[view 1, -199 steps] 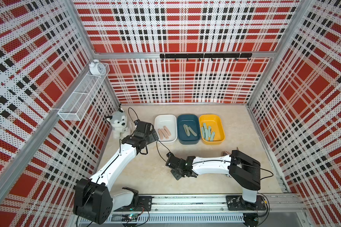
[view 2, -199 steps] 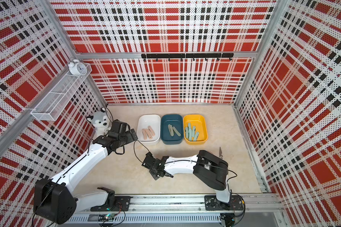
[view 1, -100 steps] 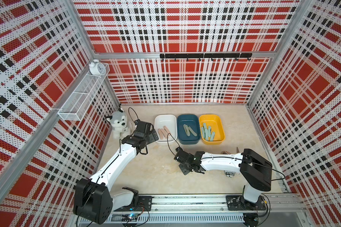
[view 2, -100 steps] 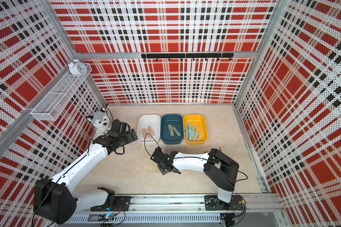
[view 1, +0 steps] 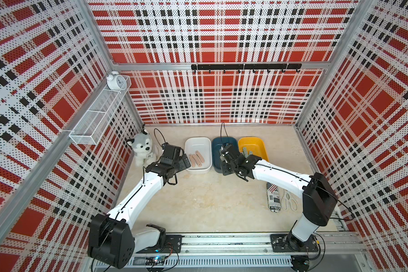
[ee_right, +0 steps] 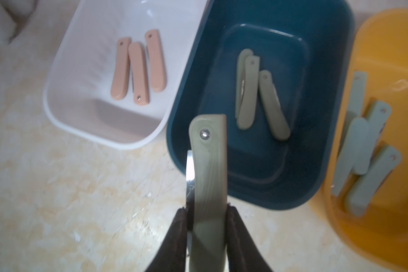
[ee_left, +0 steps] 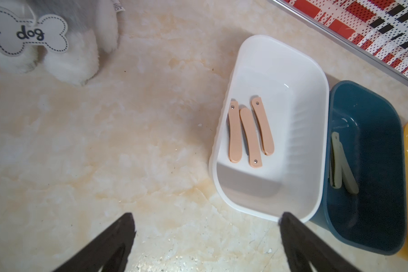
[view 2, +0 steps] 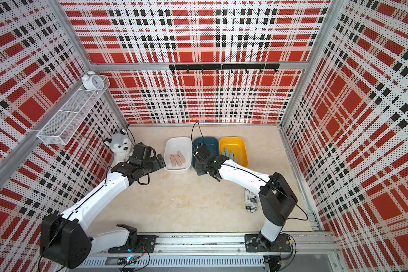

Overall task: Place the fruit knives into the storage box by color
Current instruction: Place the fruit knife in the storage box.

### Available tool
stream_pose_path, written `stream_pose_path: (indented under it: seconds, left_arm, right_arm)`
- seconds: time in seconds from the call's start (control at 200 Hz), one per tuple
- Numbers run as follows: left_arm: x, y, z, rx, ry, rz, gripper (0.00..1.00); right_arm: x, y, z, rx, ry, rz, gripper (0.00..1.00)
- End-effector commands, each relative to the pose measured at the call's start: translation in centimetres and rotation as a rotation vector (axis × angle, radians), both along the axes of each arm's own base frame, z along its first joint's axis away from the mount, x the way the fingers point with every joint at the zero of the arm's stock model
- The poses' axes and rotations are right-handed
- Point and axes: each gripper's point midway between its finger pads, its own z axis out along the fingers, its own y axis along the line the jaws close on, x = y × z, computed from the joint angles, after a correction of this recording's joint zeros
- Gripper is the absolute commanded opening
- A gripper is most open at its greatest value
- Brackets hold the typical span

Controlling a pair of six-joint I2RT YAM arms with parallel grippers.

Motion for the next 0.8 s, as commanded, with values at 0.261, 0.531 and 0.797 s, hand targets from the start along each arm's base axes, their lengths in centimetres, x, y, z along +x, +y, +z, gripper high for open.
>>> stream_pose_path:
  seconds: [0.261,0.531,0.797]
  left_arm:
    - [0.4,-1.2,1.4,-0.01,-0.051,-0.013,0.98]
    - [0.9,-1.1,2.1,-0.005,-0.071,-0.009,0.98]
    - [1.9,-1.8,3.2,-0.016,-0.1,-0.018,0.98]
  right_arm:
    - [7.7,0.6,-2.2,-0.031,-0.013,-0.053,0.24]
    - [7.9,3.0,-4.5,0.051,0.048,-0.014,0.25]
    - [8.0,3.6,-7.3,0.062,0.081,-0.015,0.26]
